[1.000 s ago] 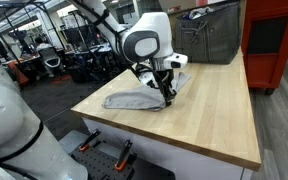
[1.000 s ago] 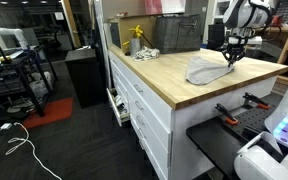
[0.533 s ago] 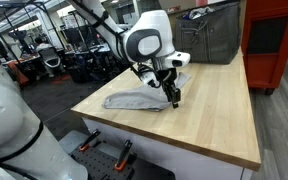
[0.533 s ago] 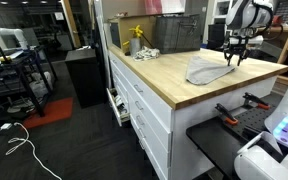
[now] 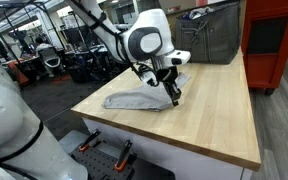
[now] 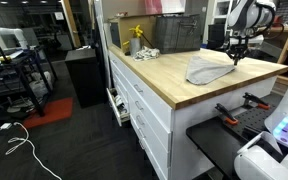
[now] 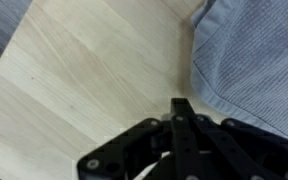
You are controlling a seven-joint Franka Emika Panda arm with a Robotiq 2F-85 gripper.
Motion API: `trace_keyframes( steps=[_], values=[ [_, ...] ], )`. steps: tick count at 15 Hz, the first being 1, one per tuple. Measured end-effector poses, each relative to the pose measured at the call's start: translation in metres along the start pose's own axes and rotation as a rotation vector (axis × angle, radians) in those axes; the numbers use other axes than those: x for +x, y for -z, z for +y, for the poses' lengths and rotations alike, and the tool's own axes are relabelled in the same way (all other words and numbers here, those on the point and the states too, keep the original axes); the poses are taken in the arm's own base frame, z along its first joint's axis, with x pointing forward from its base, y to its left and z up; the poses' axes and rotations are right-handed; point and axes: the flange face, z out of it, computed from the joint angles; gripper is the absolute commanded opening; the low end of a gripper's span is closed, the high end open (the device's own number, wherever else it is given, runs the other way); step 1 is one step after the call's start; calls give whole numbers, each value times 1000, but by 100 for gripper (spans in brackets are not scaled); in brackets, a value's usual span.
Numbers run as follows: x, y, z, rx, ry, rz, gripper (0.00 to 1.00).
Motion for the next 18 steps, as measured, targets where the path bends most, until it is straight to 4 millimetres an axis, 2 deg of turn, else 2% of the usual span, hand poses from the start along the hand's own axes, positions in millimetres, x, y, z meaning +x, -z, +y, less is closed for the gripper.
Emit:
trace_keyframes(
  steps=[1, 3, 11, 18],
  values=[
    [0, 0, 0, -4, 4, 3, 27],
    [-1, 1, -1, -12, 6, 7, 40],
    [-1, 8, 9, 20, -2, 2, 99],
    [-6, 12, 12, 70, 52, -50, 100]
  ],
)
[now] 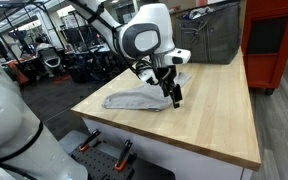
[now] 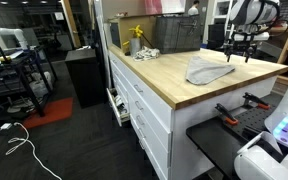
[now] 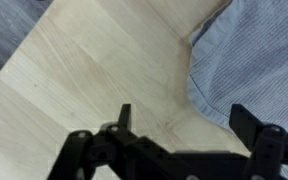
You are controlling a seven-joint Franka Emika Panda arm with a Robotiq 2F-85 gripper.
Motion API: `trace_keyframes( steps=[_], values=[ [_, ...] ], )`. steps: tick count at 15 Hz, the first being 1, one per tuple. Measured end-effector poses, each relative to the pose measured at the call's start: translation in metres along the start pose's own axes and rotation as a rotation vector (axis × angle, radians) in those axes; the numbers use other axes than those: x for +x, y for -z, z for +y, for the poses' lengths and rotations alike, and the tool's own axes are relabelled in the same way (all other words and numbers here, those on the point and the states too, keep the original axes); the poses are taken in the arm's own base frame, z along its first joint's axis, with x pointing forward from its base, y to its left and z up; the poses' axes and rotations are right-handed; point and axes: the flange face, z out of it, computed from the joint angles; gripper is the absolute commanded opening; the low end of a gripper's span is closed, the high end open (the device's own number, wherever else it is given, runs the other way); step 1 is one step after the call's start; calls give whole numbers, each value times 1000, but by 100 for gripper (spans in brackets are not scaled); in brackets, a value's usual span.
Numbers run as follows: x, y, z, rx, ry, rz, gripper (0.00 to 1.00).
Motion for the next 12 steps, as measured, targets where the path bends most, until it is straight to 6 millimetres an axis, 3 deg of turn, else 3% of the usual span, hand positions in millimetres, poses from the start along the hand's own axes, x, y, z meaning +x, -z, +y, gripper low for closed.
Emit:
trace_keyframes(
  steps=[6, 7, 9, 12],
  values=[
    [-4, -1, -13, 17, 21, -14, 95],
    [-5, -1, -15, 17, 21, -14, 71],
    [-6, -3, -17, 15, 26, -19, 66],
    [-6, -6, -19, 12, 29, -24, 42]
  ],
)
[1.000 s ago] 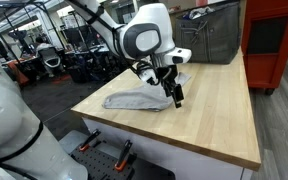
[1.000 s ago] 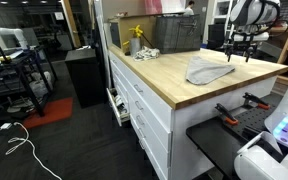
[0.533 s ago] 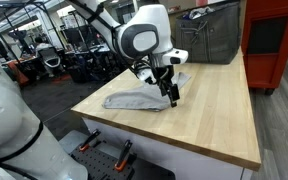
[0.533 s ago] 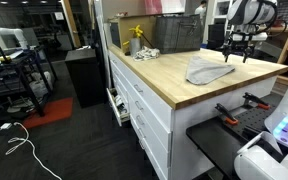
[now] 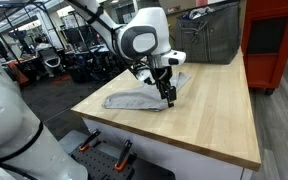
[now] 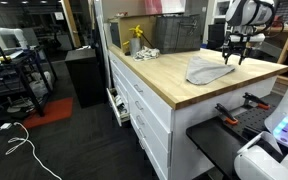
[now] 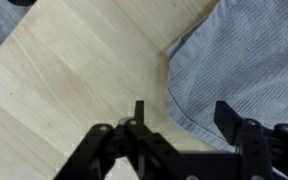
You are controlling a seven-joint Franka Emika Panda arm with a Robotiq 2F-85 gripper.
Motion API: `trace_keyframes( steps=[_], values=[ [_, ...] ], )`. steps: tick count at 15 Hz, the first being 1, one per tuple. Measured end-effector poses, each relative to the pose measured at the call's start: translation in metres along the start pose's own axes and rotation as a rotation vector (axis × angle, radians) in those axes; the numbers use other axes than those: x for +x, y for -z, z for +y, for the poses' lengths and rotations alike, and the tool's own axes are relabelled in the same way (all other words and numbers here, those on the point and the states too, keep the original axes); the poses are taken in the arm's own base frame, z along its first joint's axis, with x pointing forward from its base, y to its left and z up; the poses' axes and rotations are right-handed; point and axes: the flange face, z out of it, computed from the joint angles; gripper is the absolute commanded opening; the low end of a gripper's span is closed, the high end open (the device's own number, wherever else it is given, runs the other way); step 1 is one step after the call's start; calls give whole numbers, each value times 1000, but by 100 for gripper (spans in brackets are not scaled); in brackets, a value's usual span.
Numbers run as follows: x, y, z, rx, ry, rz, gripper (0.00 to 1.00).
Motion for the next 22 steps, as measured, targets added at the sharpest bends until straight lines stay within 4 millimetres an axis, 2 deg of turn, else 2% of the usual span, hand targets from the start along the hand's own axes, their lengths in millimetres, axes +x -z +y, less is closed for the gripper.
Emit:
trace_keyframes(
  steps=[4, 6, 15, 18, 22],
  values=[
    [1, 0, 0, 0, 0, 0, 12],
    [1, 0, 0, 0, -1, 1, 1],
    [2, 3, 3, 12, -22, 5, 1],
    [3, 16, 13, 28, -45, 30, 1],
    [-7, 45, 18, 67, -52, 82, 1]
  ],
)
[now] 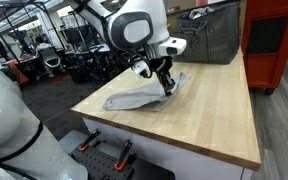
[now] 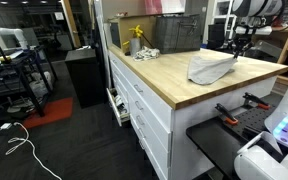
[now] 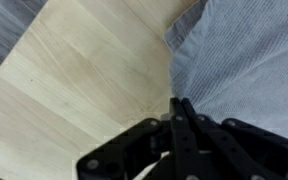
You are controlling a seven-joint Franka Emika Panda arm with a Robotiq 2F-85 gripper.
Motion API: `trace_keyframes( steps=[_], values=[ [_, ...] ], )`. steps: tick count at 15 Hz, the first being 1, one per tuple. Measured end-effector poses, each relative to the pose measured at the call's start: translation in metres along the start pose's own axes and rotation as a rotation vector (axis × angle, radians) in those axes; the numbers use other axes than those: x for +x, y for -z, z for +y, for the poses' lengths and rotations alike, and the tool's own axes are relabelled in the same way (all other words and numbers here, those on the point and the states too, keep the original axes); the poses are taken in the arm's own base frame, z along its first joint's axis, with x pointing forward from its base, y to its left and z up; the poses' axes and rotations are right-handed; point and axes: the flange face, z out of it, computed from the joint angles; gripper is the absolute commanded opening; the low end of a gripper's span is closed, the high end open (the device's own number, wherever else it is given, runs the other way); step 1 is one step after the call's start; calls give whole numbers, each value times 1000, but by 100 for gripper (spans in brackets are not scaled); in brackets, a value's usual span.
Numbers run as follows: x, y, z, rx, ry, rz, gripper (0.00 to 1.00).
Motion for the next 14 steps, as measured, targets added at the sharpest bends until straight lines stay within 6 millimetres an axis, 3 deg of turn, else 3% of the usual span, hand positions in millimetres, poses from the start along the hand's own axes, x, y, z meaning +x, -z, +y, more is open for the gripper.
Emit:
trace_keyframes(
  steps=[7, 14],
  values=[
    [-46, 55, -27, 70, 104, 106, 1],
    [-80, 110, -96, 93, 201, 242, 1]
  ],
)
